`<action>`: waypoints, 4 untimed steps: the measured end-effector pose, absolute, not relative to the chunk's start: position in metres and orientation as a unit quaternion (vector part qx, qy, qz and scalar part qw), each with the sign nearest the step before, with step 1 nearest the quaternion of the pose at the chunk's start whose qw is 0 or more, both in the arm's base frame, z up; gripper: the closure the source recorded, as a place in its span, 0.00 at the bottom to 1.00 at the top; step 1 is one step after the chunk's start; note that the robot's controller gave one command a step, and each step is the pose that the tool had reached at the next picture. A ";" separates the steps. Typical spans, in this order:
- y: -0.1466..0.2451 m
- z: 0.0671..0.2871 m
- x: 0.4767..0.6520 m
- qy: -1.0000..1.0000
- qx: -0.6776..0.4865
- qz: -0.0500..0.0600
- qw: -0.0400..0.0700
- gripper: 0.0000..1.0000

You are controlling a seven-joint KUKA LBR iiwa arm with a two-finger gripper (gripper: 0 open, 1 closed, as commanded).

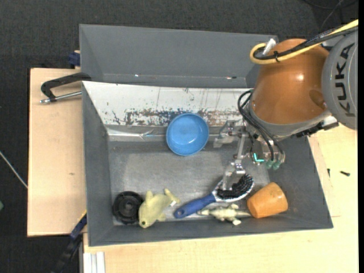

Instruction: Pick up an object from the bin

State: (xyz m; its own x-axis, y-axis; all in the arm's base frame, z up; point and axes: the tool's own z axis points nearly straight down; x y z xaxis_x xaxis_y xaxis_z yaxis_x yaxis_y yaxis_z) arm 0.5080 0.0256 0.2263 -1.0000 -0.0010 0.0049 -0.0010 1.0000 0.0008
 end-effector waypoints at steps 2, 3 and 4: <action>-0.008 0.112 0.522 -0.960 0.280 -0.001 -0.002 1.00; -0.018 0.193 0.537 -0.969 0.245 0.002 -0.007 1.00; -0.018 0.188 0.534 -0.969 0.245 0.000 -0.002 0.00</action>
Offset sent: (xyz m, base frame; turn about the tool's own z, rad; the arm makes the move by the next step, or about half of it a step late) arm 0.0120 -0.0352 -0.1172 -0.5680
